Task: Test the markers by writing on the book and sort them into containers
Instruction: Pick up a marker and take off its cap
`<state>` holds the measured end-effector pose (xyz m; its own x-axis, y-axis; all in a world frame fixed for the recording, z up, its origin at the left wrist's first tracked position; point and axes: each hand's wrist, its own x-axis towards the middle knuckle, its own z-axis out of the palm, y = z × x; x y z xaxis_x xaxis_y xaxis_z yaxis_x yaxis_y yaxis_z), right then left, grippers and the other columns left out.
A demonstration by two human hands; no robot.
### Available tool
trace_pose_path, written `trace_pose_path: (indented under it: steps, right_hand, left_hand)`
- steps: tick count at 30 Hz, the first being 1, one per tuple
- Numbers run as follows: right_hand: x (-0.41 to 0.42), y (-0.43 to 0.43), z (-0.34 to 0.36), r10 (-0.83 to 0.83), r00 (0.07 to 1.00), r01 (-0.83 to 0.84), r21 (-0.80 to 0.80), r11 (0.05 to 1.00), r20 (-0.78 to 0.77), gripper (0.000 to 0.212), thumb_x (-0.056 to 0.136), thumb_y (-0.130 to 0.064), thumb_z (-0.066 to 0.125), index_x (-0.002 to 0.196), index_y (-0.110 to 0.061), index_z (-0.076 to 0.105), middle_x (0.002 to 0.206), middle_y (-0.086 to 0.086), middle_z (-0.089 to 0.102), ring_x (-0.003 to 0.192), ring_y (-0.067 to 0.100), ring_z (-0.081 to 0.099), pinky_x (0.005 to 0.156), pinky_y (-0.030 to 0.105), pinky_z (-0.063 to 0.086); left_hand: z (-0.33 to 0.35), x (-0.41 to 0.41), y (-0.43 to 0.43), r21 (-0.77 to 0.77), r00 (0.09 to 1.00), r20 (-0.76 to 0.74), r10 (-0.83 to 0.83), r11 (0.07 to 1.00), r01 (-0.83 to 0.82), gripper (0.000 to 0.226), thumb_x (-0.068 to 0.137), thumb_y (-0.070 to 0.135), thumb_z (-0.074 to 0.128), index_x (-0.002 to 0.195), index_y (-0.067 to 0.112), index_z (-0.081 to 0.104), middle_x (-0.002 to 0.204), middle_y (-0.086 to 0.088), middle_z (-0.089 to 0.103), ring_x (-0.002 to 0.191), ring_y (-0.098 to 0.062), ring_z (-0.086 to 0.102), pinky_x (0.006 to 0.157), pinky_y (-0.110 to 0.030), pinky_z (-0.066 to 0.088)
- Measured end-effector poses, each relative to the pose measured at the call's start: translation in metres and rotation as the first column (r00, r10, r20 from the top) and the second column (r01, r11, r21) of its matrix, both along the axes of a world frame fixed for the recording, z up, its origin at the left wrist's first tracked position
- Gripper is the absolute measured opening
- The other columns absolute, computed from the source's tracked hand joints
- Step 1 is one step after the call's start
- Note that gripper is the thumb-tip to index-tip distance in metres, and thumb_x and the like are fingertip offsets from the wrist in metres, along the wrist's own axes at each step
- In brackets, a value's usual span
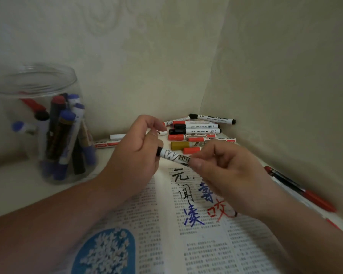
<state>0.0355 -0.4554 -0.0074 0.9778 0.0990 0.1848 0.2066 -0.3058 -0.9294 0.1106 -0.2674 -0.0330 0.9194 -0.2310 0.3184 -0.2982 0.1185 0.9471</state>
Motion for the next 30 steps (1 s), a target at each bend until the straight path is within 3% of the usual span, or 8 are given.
trace_pose_path:
  steps: [2, 3, 6, 13, 17, 22, 26, 30]
  right_hand:
    - [0.003, 0.003, 0.002, 0.132, 0.957, -0.031, 0.361, 0.932, -0.257, 0.021, 0.087, -0.019, 0.072, 0.071, -0.014, 0.060, 0.047, 0.000, 0.033, 0.039, 0.011, 0.023, 0.040, 0.018, 0.023]
    - [0.004, 0.004, 0.004, 0.158, 0.936, -0.002, 0.444, 0.896, -0.314, 0.023, 0.085, -0.015, 0.071, 0.069, -0.013, 0.055, 0.048, 0.000, 0.028, 0.039, 0.010, 0.019, 0.039, 0.016, 0.020]
    - [0.009, 0.006, 0.007, 0.044, 0.945, 0.121, 0.472, 0.873, -0.323, 0.021, 0.076, -0.019, 0.068, 0.072, -0.012, 0.049, 0.051, 0.005, 0.034, 0.042, 0.013, 0.023, 0.039, 0.018, 0.020]
    - [0.018, 0.004, 0.003, -0.350, 0.937, 0.298, 0.564, 0.770, -0.017, 0.005, 0.095, 0.001, 0.059, 0.098, -0.003, 0.059, 0.069, 0.008, 0.069, 0.058, 0.020, 0.067, 0.049, 0.028, 0.051]
    - [0.024, 0.019, 0.015, -0.453, 0.888, 0.336, 0.553, 0.762, 0.084, 0.012, 0.093, 0.003, 0.063, 0.098, -0.008, 0.063, 0.073, 0.001, 0.073, 0.063, 0.015, 0.073, 0.055, 0.023, 0.056]
    - [0.036, 0.033, 0.044, -0.448, 0.860, 0.313, 0.441, 0.841, 0.245, 0.015, 0.091, -0.002, 0.069, 0.098, -0.015, 0.069, 0.085, 0.008, 0.073, 0.069, 0.015, 0.069, 0.056, 0.023, 0.053]
    - [0.049, 0.065, 0.090, -0.380, 0.798, 0.140, 0.469, 0.872, 0.469, 0.018, 0.089, 0.001, 0.068, 0.095, -0.015, 0.068, 0.084, 0.013, 0.068, 0.068, 0.019, 0.066, 0.049, 0.026, 0.048]
    - [0.067, 0.111, 0.123, -0.281, 0.760, 0.021, 0.409, 0.912, 0.586, 0.014, 0.088, -0.001, 0.071, 0.096, -0.012, 0.068, 0.087, 0.011, 0.072, 0.072, 0.022, 0.069, 0.055, 0.026, 0.051]
  left_hand:
    - [-0.001, 0.001, 0.000, 0.033, 1.000, 0.012, 0.011, 0.999, -0.011, 0.021, 0.093, 0.030, 0.039, 0.091, 0.035, 0.059, 0.061, -0.008, 0.039, 0.046, -0.019, 0.027, 0.049, -0.038, 0.028]
    - [-0.001, 0.002, 0.000, 0.037, 1.000, 0.022, 0.001, 0.999, -0.002, 0.020, 0.095, 0.030, 0.039, 0.093, 0.034, 0.058, 0.060, -0.006, 0.038, 0.046, -0.019, 0.027, 0.049, -0.038, 0.028]
    - [-0.004, 0.005, 0.000, -0.021, 0.999, 0.037, -0.034, 0.999, 0.035, 0.018, 0.104, 0.025, 0.041, 0.095, 0.031, 0.056, 0.060, -0.005, 0.036, 0.045, -0.013, 0.028, 0.047, -0.030, 0.026]
    - [-0.008, 0.014, 0.002, -0.127, 0.998, 0.046, 0.043, 0.991, -0.037, 0.011, 0.095, 0.028, 0.052, 0.103, 0.021, 0.049, 0.062, -0.001, 0.048, 0.056, -0.017, 0.040, 0.055, -0.037, 0.034]
    - [-0.006, 0.015, 0.000, -0.218, 0.995, -0.021, 0.102, 0.970, -0.104, 0.008, 0.102, 0.008, 0.053, 0.102, 0.015, 0.050, 0.074, -0.003, 0.063, 0.070, -0.019, 0.055, 0.063, -0.034, 0.045]
    - [0.004, 0.012, 0.004, -0.421, 0.950, -0.287, 0.126, 0.874, -0.243, 0.019, 0.107, 0.021, 0.042, 0.092, 0.015, 0.053, 0.068, -0.004, 0.064, 0.055, -0.026, 0.053, 0.049, -0.030, 0.037]
    - [0.006, 0.010, 0.005, -0.314, 0.938, -0.324, 0.125, 0.921, -0.232, 0.042, 0.102, 0.006, 0.039, 0.070, 0.023, 0.060, 0.068, -0.008, 0.060, 0.047, -0.024, 0.046, 0.041, -0.026, 0.029]
    - [0.005, 0.008, 0.005, -0.179, 0.951, -0.279, 0.132, 0.966, -0.186, 0.029, 0.106, 0.012, 0.042, 0.083, 0.016, 0.059, 0.075, -0.007, 0.059, 0.047, -0.018, 0.045, 0.041, -0.027, 0.030]
